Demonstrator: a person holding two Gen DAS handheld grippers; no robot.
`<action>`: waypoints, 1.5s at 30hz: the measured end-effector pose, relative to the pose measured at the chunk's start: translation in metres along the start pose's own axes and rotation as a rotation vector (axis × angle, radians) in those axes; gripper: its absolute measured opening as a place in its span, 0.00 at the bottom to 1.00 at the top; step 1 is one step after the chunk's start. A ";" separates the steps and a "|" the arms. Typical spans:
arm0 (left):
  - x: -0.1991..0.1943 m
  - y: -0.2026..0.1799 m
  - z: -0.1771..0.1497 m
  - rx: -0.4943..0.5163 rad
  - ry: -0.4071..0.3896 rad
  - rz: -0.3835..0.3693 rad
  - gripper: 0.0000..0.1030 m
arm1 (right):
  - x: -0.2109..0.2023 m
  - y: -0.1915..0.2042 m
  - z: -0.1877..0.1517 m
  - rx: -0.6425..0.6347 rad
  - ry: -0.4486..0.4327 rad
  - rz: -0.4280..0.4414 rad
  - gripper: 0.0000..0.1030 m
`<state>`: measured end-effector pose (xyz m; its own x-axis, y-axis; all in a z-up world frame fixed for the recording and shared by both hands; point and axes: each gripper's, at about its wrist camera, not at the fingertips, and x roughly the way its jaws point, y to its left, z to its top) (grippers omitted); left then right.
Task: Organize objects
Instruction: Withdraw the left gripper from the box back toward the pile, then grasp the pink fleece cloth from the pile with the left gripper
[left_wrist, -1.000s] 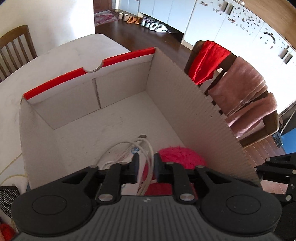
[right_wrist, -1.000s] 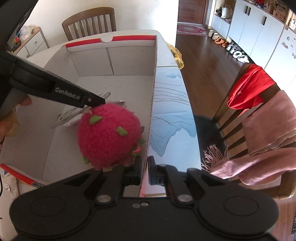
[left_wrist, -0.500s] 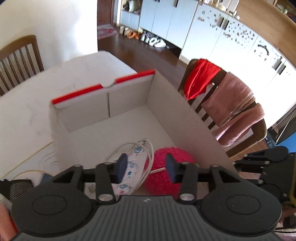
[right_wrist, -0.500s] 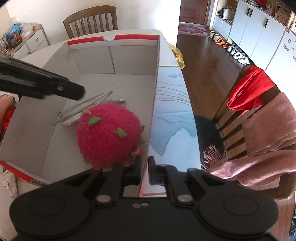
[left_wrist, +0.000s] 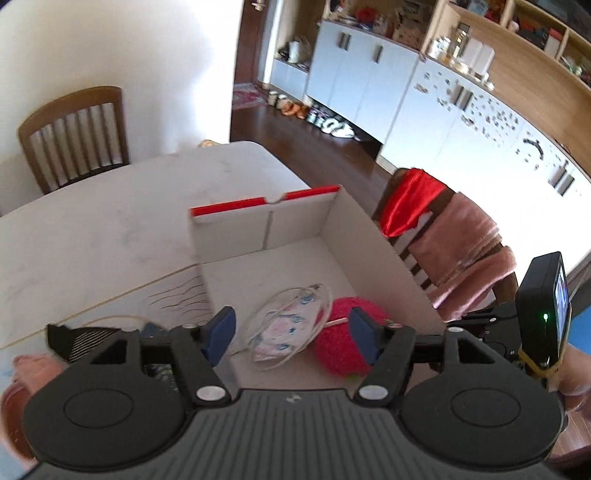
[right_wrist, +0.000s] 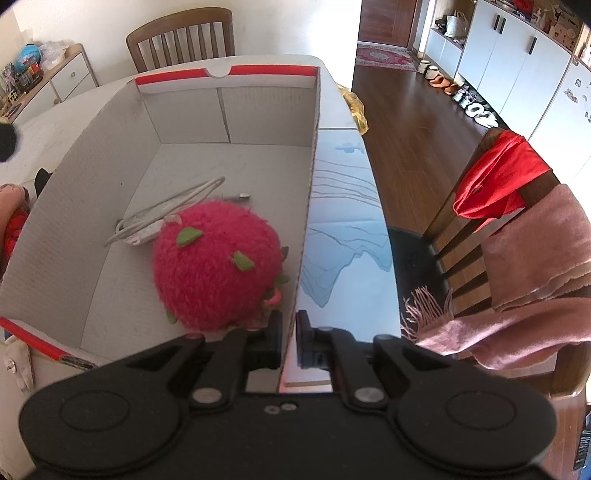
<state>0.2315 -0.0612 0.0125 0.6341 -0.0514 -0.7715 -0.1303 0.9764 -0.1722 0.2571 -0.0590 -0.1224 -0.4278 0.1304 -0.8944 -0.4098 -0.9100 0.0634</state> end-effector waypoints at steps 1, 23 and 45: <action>-0.005 0.004 -0.003 -0.013 -0.007 0.007 0.71 | 0.000 0.000 0.000 0.000 0.001 0.002 0.06; -0.052 0.133 -0.085 -0.410 -0.021 0.232 0.99 | 0.001 0.004 0.002 -0.093 0.031 0.014 0.06; 0.003 0.230 -0.125 -0.426 0.112 0.498 0.99 | 0.002 0.003 0.007 -0.142 0.059 0.033 0.06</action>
<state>0.1086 0.1367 -0.1059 0.3405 0.3402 -0.8766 -0.6918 0.7220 0.0115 0.2488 -0.0587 -0.1209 -0.3898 0.0796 -0.9175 -0.2765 -0.9604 0.0341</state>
